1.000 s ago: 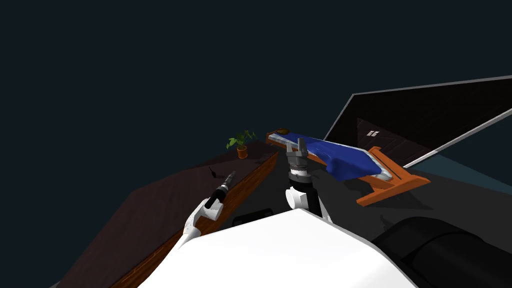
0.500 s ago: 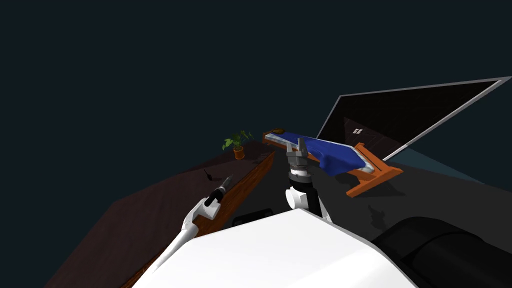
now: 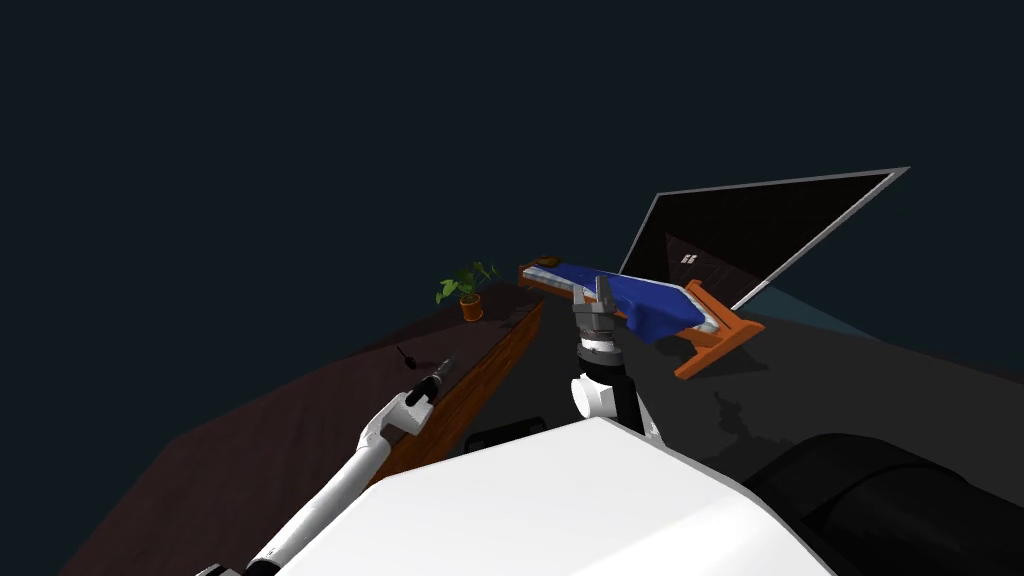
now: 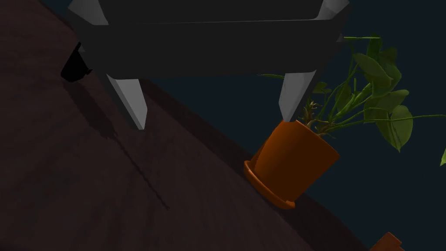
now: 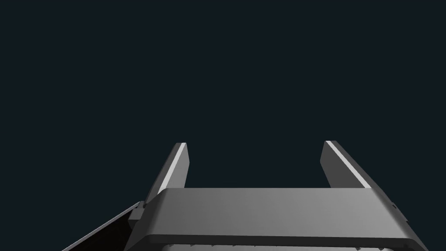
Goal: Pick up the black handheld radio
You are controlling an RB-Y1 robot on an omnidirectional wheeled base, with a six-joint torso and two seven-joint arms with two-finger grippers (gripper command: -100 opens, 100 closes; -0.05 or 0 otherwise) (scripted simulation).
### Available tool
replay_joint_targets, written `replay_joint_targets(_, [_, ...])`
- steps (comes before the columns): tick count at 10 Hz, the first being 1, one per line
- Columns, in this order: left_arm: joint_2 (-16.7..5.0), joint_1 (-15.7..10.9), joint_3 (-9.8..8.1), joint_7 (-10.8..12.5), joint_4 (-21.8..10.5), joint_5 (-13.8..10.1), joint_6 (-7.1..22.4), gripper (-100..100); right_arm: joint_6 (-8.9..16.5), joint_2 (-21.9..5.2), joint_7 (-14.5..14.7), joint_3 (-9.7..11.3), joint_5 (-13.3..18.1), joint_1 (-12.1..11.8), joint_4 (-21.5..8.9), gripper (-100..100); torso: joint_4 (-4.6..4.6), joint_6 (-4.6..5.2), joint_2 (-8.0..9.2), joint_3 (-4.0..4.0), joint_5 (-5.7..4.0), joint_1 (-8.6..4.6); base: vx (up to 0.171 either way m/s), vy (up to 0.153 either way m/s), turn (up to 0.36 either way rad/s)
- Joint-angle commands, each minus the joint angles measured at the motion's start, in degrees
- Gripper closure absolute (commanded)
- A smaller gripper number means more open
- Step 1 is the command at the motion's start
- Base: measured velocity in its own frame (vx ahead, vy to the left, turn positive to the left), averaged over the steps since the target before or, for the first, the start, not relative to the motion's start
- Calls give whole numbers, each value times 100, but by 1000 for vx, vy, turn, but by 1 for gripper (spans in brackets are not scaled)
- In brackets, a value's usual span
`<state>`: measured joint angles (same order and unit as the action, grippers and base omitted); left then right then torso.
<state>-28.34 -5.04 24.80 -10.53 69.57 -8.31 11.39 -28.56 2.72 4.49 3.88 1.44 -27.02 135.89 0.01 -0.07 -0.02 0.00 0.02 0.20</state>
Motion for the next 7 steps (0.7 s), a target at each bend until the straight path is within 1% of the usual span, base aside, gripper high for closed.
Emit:
replay_joint_targets(1, [-199,-121,13,100,-286,58,271,-100,0,0,0,0,0,0,0,0,0,0,0,0,0,0,27,48,-203])
replay_joint_targets(2, [-313,-240,25,166,-527,93,405,-100,0,0,0,0,0,0,0,0,-1,-1,-4,-2,1,8,33,60,-204])
replay_joint_targets(3, [-313,-240,25,166,-540,93,413,-100,0,0,0,0,0,0,0,0,-1,0,-7,-4,3,12,26,42,-71])
replay_joint_targets(4, [-425,-354,35,232,-777,128,551,-100,0,0,0,-1,0,-1,0,0,-2,-3,-5,-3,2,6,27,34,-93])
replay_joint_targets(6, [-642,-566,49,361,-1220,196,806,-100,0,0,0,0,0,0,0,0,-1,0,-5,-3,2,8,28,58,-194])
replay_joint_targets(7, [-642,-566,49,361,-1220,196,806,-100,0,0,0,-1,0,-1,0,0,-1,-3,-5,-3,3,14,18,51,-55])
